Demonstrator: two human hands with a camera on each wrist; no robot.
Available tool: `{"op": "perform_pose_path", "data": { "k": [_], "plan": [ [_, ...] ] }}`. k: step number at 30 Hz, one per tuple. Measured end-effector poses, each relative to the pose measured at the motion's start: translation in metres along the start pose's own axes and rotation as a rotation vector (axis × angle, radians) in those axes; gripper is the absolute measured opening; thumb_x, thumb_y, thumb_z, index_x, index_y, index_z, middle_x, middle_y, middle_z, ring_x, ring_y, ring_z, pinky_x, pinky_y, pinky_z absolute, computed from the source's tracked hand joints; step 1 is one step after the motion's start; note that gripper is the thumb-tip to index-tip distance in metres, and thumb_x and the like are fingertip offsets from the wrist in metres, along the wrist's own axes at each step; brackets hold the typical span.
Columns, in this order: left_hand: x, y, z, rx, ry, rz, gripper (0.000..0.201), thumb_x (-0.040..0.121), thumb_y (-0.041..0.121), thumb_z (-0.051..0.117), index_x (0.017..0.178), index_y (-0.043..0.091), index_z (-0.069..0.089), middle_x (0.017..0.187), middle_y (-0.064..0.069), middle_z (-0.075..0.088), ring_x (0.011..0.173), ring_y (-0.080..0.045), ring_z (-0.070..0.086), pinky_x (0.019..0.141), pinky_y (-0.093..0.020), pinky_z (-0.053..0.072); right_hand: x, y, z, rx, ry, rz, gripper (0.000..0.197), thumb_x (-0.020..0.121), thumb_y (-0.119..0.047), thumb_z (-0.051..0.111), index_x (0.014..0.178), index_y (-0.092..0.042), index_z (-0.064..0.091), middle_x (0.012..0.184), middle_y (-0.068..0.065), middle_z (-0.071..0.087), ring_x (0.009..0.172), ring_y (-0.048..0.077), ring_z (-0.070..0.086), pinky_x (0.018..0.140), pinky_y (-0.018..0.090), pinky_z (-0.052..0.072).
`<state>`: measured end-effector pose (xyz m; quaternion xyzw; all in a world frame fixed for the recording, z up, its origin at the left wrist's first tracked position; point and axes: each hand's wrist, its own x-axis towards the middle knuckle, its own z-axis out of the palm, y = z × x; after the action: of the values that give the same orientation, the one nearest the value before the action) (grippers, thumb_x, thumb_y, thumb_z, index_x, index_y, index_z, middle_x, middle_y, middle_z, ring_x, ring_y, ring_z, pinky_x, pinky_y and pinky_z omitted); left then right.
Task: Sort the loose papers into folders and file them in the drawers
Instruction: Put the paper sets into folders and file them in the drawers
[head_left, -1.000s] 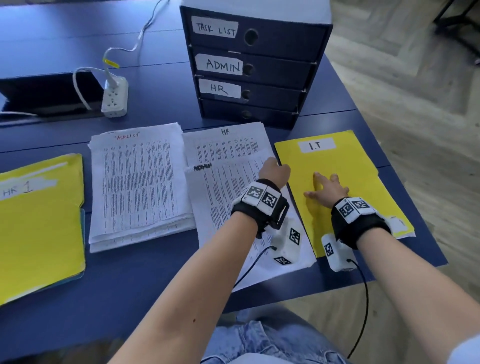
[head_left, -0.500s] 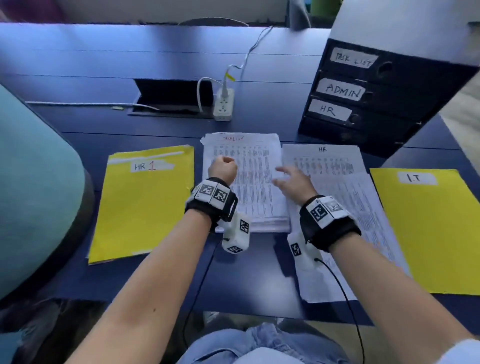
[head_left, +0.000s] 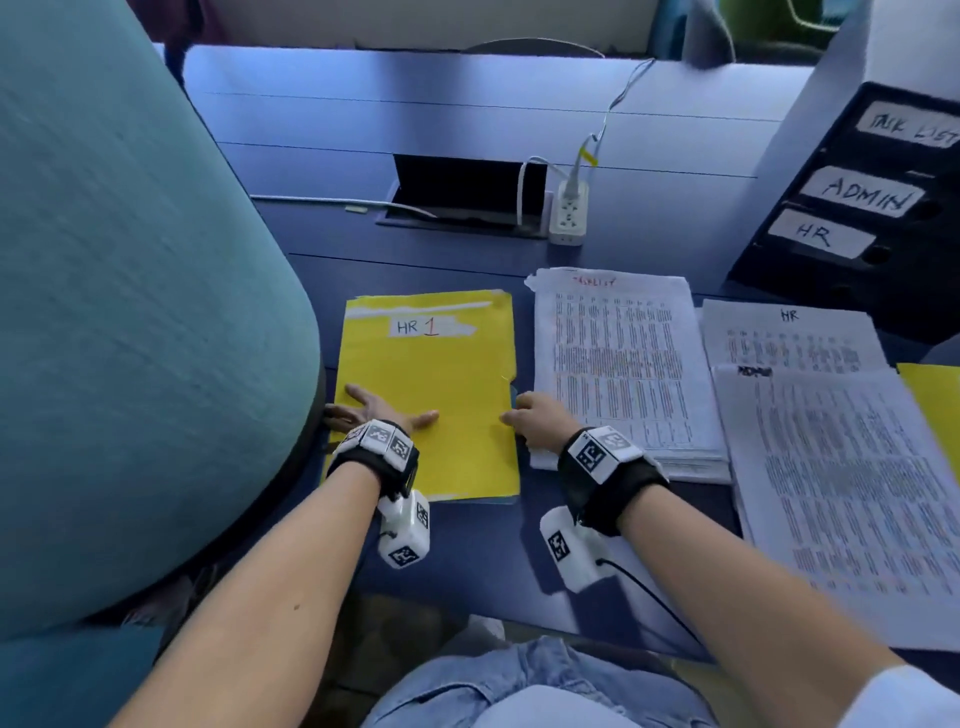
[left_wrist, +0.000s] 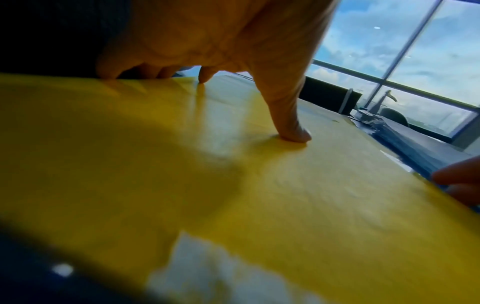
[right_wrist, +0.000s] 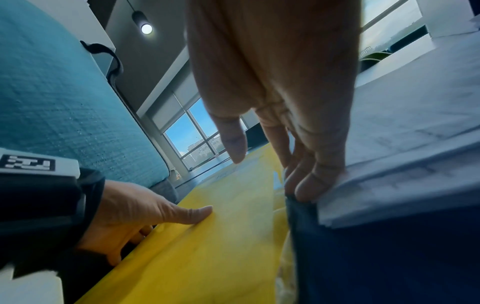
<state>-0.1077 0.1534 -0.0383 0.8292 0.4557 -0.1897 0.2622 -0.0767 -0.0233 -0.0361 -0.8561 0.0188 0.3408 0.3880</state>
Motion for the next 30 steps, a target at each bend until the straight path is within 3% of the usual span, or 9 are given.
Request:
{"op": "perform_pose_path", "data": {
  "k": [3, 6, 11, 13, 16, 19, 23, 26, 30],
  "plan": [
    [0.007, -0.006, -0.001, 0.001, 0.002, 0.025, 0.129, 0.063, 0.052, 0.076, 0.147, 0.008, -0.011, 0.152, -0.026, -0.011, 0.142, -0.040, -0.006, 0.110, -0.061, 0.007, 0.000, -0.007, 0.013, 0.008, 0.046, 0.036, 0.033, 0.090, -0.019, 0.056, 0.065, -0.009, 0.037, 0.064, 0.004, 0.031, 0.060, 0.020, 0.037, 0.056, 0.030, 0.036],
    [0.009, -0.009, 0.004, -0.015, -0.004, 0.046, 0.130, 0.063, 0.053, 0.077, 0.147, 0.010, -0.012, 0.152, -0.026, -0.012, 0.142, -0.040, -0.009, 0.111, -0.062, 0.008, 0.002, -0.008, 0.021, 0.104, 0.075, 0.113, 0.024, 0.088, -0.024, 0.059, 0.078, -0.007, 0.045, 0.074, 0.006, 0.037, 0.078, 0.024, 0.045, 0.083, 0.046, 0.050],
    [0.005, -0.014, 0.012, -0.034, 0.009, 0.110, 0.125, 0.064, 0.054, 0.075, 0.148, 0.013, -0.007, 0.150, -0.029, -0.013, 0.140, -0.043, -0.010, 0.110, -0.065, 0.008, 0.000, -0.004, 0.028, 0.137, 0.134, 0.163, 0.050, 0.085, -0.031, 0.061, 0.124, -0.003, 0.045, 0.128, 0.016, 0.040, 0.117, 0.031, 0.045, 0.099, 0.047, 0.042],
    [0.001, -0.016, 0.013, -0.037, 0.021, 0.135, 0.122, 0.064, 0.054, 0.075, 0.148, 0.015, -0.003, 0.150, -0.030, -0.012, 0.140, -0.043, -0.010, 0.110, -0.064, 0.007, 0.000, -0.004, 0.032, 0.130, 0.166, 0.173, 0.046, 0.084, -0.032, 0.061, 0.118, -0.004, 0.046, 0.123, 0.015, 0.039, 0.112, 0.033, 0.046, 0.096, 0.043, 0.043],
    [-0.003, -0.021, 0.016, -0.038, 0.038, 0.178, 0.117, 0.064, 0.056, 0.074, 0.147, 0.016, 0.002, 0.150, -0.029, -0.007, 0.140, -0.043, -0.006, 0.110, -0.063, 0.008, -0.004, -0.002, 0.033, 0.139, 0.222, 0.173, 0.023, 0.083, -0.023, 0.060, 0.097, -0.011, 0.046, 0.092, 0.009, 0.041, 0.093, 0.027, 0.042, 0.078, 0.034, 0.037],
    [-0.004, -0.031, 0.019, -0.051, 0.076, 0.212, 0.113, 0.062, 0.058, 0.075, 0.145, 0.017, 0.009, 0.149, -0.026, 0.005, 0.139, -0.042, 0.006, 0.109, -0.062, 0.014, -0.011, 0.004, 0.034, 0.182, 0.212, 0.180, 0.042, 0.087, -0.009, 0.055, 0.122, 0.001, 0.034, 0.083, 0.007, 0.043, 0.089, 0.025, 0.047, 0.073, 0.032, 0.039],
    [-0.008, -0.042, 0.017, -0.121, 0.178, 0.192, 0.108, 0.062, 0.051, 0.079, 0.142, 0.011, 0.017, 0.140, -0.020, 0.020, 0.130, -0.038, 0.023, 0.103, -0.054, 0.024, -0.019, 0.004, 0.037, 0.072, 0.184, 0.151, 0.042, 0.089, -0.009, 0.050, 0.128, 0.000, 0.038, 0.115, 0.017, 0.052, 0.104, 0.028, 0.052, 0.079, 0.032, 0.042],
    [-0.011, -0.044, 0.011, -0.260, 0.321, 0.202, 0.088, 0.071, 0.042, 0.076, 0.136, 0.008, 0.028, 0.138, -0.020, 0.027, 0.126, -0.037, 0.030, 0.100, -0.048, 0.028, -0.024, 0.002, 0.038, 0.133, 0.188, 0.079, 0.039, 0.087, -0.005, 0.048, 0.125, -0.004, 0.040, 0.120, 0.016, 0.052, 0.109, 0.030, 0.052, 0.094, 0.040, 0.046],
    [-0.020, -0.041, 0.004, -0.493, 0.513, 0.222, 0.060, 0.081, 0.034, 0.067, 0.125, 0.008, 0.036, 0.130, -0.019, 0.043, 0.118, -0.036, 0.045, 0.094, -0.043, 0.033, -0.035, 0.001, 0.035, 0.211, 0.286, -0.064, 0.039, 0.089, -0.002, 0.048, 0.127, -0.005, 0.039, 0.117, 0.012, 0.054, 0.102, 0.027, 0.055, 0.091, 0.035, 0.046]
  ]
}}
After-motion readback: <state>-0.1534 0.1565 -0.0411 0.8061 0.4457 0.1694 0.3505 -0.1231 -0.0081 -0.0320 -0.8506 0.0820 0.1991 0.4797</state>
